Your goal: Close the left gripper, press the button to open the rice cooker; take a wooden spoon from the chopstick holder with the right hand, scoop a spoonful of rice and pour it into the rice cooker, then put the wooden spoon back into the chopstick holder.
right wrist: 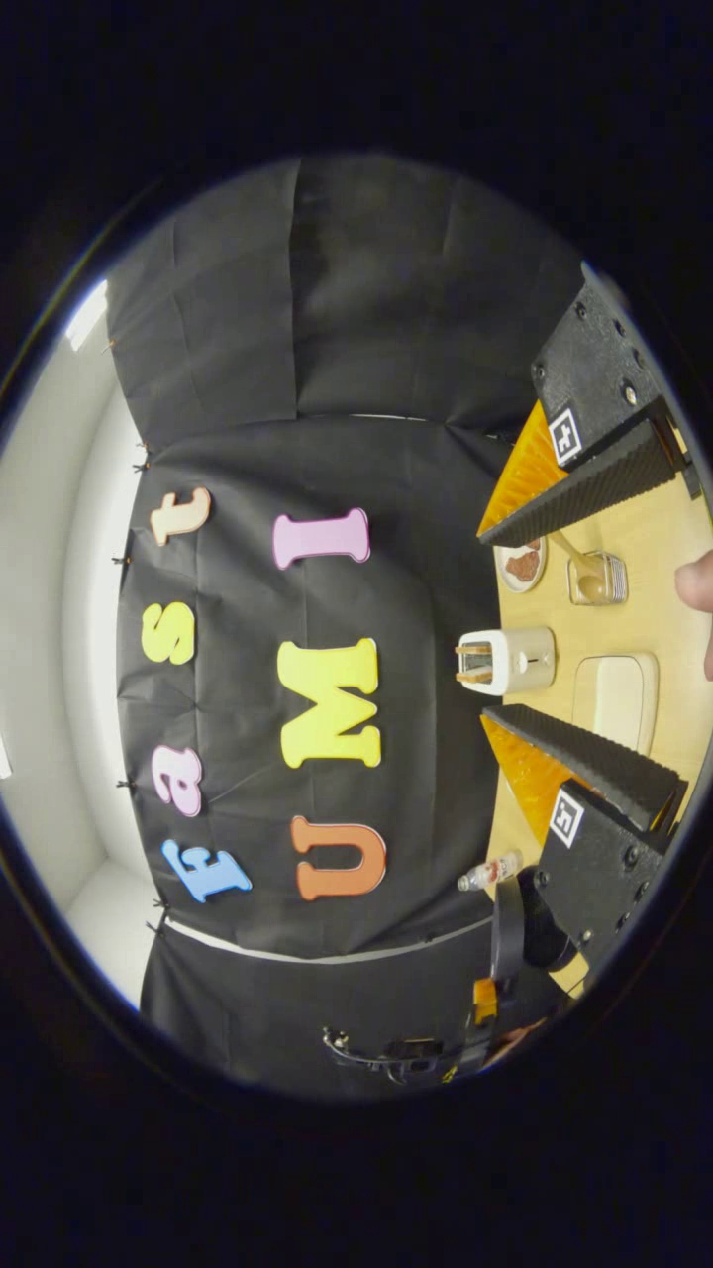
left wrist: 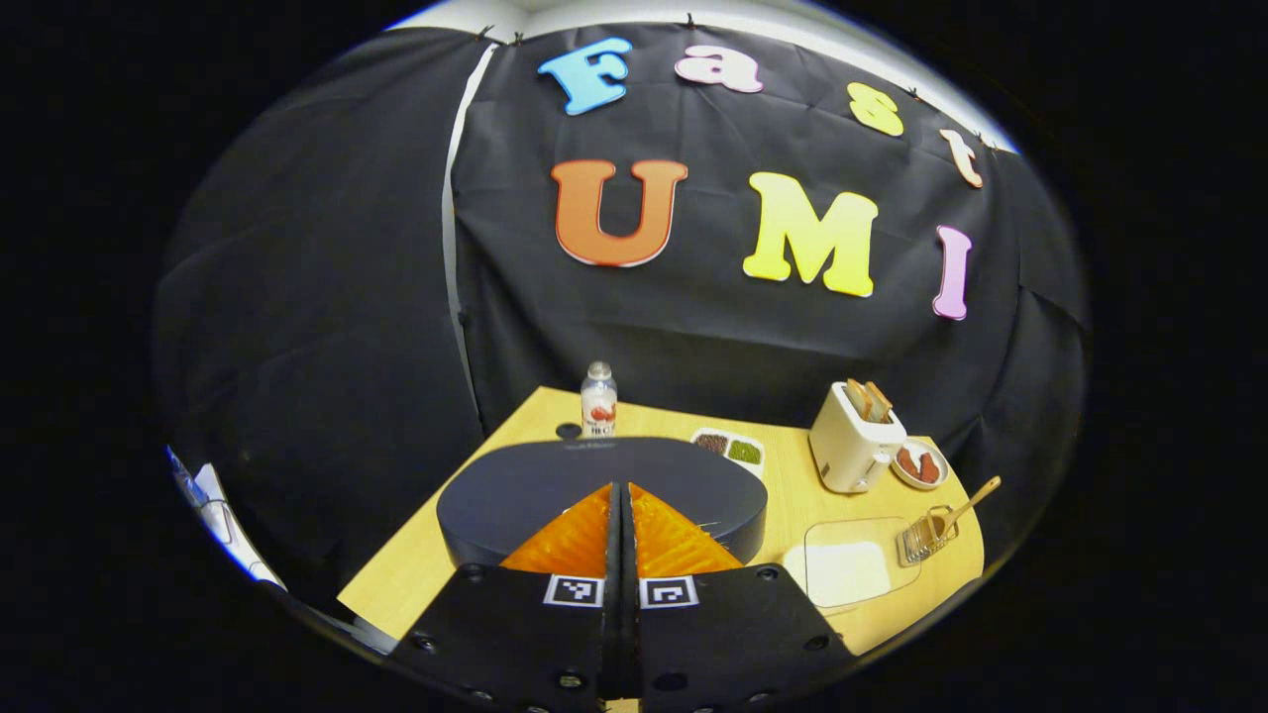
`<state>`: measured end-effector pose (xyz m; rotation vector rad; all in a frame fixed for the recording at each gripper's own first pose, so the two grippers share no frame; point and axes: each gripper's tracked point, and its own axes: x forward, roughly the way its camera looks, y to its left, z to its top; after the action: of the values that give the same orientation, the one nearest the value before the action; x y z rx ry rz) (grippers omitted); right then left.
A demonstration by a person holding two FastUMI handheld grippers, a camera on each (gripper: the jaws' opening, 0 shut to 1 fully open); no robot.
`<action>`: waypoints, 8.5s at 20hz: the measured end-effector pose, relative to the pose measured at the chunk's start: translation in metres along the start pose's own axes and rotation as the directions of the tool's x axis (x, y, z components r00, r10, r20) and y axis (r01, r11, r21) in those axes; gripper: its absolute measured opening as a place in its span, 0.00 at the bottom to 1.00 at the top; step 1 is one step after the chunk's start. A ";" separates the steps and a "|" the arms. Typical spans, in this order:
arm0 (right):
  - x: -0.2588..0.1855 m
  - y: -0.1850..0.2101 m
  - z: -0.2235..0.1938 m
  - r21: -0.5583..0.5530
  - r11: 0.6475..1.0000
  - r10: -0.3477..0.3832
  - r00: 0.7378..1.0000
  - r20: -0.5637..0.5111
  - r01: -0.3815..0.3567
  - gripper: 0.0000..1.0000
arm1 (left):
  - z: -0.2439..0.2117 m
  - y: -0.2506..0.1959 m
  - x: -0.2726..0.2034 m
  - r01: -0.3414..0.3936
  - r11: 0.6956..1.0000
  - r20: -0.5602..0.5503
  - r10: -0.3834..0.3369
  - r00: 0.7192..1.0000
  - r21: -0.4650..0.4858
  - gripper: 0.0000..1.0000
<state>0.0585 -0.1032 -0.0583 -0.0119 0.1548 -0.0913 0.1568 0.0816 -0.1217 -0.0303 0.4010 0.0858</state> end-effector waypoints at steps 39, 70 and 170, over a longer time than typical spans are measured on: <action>0.157 -0.116 -0.204 0.145 0.989 0.077 0.955 -0.285 -0.036 1.00 | 0.061 -0.131 -0.093 0.011 0.995 0.324 -0.042 0.945 0.097 0.97; 0.208 -0.084 -0.146 0.094 0.995 0.066 0.959 -0.277 -0.042 0.14 | 0.016 -0.020 -0.099 -0.124 0.992 0.194 0.125 0.973 -0.021 0.96; 0.159 0.403 -0.116 0.555 0.696 0.670 0.690 -0.272 -0.456 0.13 | -0.048 0.188 -0.214 -0.351 0.910 0.165 0.390 0.906 -0.223 0.95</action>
<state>0.2332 0.2825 -0.2052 0.5354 0.6103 0.5312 -0.0754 0.2500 -0.0848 -0.1311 0.1844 0.5031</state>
